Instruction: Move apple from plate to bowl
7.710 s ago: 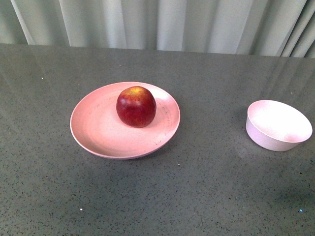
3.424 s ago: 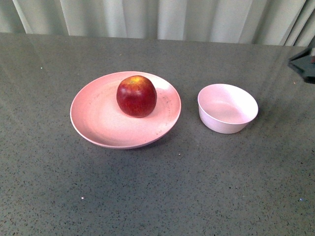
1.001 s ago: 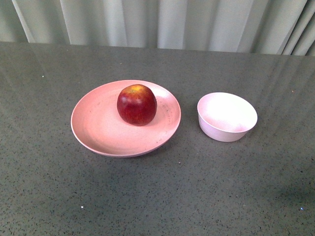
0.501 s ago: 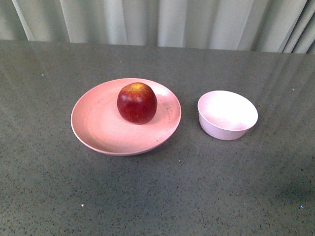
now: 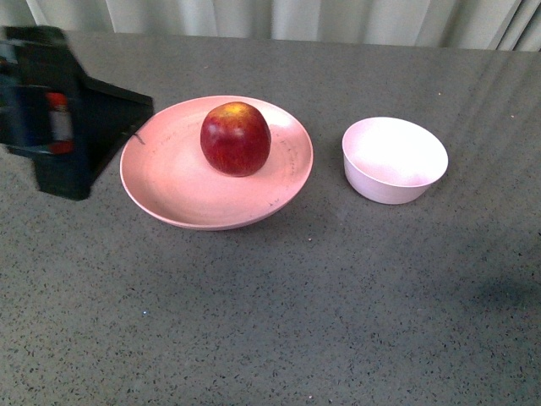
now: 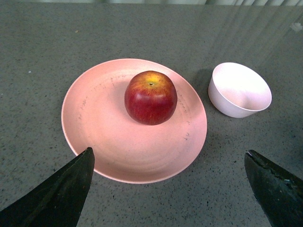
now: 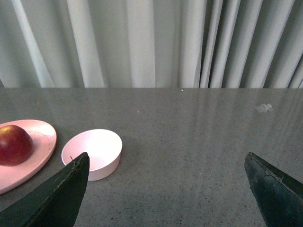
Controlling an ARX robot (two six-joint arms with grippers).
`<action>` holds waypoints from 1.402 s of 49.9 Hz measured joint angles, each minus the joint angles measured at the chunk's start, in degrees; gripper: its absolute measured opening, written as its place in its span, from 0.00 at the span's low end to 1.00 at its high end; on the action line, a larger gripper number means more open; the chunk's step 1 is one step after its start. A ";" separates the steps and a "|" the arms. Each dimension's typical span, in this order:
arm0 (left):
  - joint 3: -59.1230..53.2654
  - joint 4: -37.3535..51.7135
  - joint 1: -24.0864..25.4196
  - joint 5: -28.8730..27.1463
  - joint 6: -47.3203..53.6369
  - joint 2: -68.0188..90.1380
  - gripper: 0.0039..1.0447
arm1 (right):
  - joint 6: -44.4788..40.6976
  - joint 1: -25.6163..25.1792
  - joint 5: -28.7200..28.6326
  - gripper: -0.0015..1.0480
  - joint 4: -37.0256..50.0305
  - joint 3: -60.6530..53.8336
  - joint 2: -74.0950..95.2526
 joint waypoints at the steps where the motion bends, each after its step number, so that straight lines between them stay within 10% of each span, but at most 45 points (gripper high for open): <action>1: 0.63 0.44 -0.50 -0.22 -0.04 1.38 0.92 | 0.00 0.00 0.00 0.91 0.00 0.00 0.00; 23: 14.99 5.77 -8.44 -5.57 -2.03 24.61 0.92 | 0.00 0.00 0.00 0.91 0.00 0.00 -0.02; 70: 33.88 0.42 -6.47 -10.60 -0.31 42.86 0.92 | 0.00 0.00 0.00 0.91 0.00 0.00 -0.02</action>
